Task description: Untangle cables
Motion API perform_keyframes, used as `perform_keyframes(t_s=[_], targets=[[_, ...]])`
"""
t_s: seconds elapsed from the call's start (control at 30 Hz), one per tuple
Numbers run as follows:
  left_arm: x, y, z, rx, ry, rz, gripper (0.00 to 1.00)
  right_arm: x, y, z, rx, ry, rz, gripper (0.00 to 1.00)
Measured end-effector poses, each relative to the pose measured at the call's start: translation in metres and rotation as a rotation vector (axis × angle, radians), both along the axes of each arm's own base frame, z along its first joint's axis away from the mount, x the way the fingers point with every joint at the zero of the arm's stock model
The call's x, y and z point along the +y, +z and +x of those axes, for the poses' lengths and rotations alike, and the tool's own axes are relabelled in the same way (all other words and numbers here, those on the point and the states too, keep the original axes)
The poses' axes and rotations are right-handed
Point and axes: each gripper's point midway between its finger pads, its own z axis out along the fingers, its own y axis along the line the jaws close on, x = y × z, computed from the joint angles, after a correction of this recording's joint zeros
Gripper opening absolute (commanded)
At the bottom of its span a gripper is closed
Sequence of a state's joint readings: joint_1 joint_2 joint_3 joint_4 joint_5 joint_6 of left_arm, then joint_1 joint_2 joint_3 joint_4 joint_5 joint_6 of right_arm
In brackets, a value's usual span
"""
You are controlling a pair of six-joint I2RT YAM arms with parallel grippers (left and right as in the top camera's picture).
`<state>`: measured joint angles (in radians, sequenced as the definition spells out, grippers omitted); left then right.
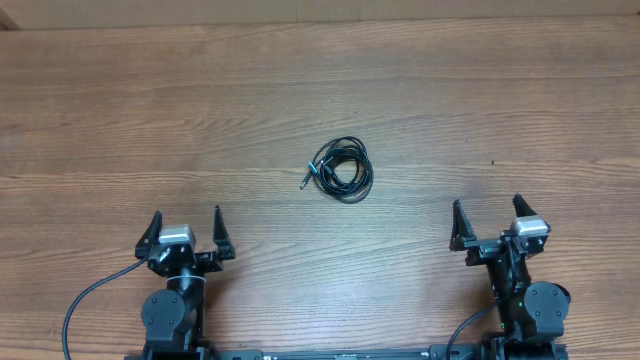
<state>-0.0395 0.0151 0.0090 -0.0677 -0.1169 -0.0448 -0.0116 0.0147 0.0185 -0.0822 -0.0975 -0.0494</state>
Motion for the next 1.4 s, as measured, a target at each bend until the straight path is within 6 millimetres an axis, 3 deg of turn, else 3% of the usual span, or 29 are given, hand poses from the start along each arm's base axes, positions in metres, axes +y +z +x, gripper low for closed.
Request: perform_keyframes(t_s=[0.5,0.83,1.03,1.4], targets=[[-0.002,0.0,0.0,0.001,-0.011,-0.011,1.0,0.0,0.0,0.0,0.0,0.0,0.0,1.0],[-0.037,0.002,-0.001,0.0,-0.203,-0.205,0.99,0.0,0.0,0.0,-0.001,0.0,0.0,1.0],[-0.063,0.025,-0.006,-0.072,-0.366,-0.263,0.99,0.0,0.0,0.0,0.0,0.0,0.0,1.0],[-0.077,0.041,-0.013,-0.105,-0.452,-0.276,0.99,0.0,0.0,0.0,0.0,0.0,0.0,1.0]])
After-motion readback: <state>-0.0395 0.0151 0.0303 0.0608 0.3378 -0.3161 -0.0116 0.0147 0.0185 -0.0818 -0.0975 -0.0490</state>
